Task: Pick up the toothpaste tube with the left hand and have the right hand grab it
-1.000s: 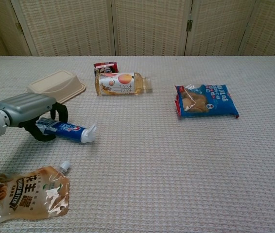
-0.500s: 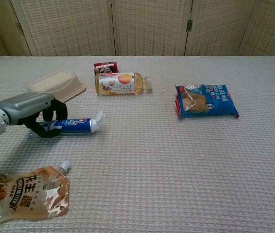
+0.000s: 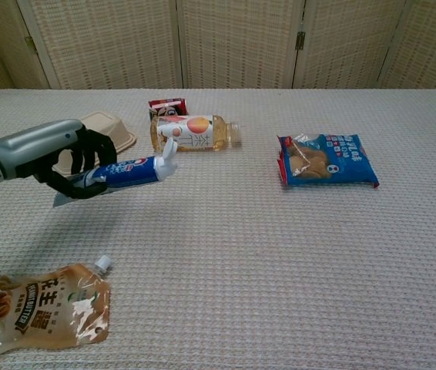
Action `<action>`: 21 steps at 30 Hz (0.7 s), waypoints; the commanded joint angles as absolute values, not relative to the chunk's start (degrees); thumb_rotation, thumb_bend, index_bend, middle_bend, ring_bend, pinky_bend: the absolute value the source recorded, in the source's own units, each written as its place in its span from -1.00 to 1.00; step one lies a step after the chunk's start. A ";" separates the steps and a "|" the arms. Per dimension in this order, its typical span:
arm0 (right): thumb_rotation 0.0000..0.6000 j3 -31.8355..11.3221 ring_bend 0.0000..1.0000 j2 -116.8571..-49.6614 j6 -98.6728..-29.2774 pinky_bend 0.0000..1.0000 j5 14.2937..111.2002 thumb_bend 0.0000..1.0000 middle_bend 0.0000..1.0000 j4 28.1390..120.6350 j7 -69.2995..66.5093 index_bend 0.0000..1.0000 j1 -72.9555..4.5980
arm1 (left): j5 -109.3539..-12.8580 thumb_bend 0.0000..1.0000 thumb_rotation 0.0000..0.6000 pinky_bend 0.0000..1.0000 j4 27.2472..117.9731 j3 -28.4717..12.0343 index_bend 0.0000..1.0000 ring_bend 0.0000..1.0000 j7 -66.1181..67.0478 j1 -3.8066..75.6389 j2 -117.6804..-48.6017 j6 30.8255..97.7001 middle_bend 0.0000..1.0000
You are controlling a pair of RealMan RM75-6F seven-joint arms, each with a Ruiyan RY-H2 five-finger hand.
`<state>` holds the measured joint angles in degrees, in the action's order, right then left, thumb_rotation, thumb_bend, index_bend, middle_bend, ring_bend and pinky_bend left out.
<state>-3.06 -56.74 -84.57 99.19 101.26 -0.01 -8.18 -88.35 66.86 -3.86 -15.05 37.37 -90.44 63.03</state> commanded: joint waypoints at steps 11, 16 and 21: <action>1.00 -8.83 -0.90 -59.40 -62.32 -1.00 98.59 -0.63 -0.84 115.13 8.84 -0.38 -26.44 | -83.94 0.62 1.00 0.21 85.47 -7.27 0.49 0.39 -3.53 40.75 -84.20 58.42 0.51; 1.00 -10.77 -0.93 -62.73 -57.12 -1.00 94.16 -0.63 -0.85 116.57 13.24 -0.33 -30.86 | -81.97 0.64 1.00 0.21 89.54 -8.54 0.49 0.39 -0.63 41.37 -83.35 57.92 0.51; 1.00 -12.14 -0.93 -65.72 -54.67 -1.00 90.48 -0.61 -0.85 116.57 15.84 -0.33 -34.08 | -80.43 0.64 1.00 0.21 92.13 -9.05 0.49 0.39 1.65 41.94 -82.96 57.22 0.51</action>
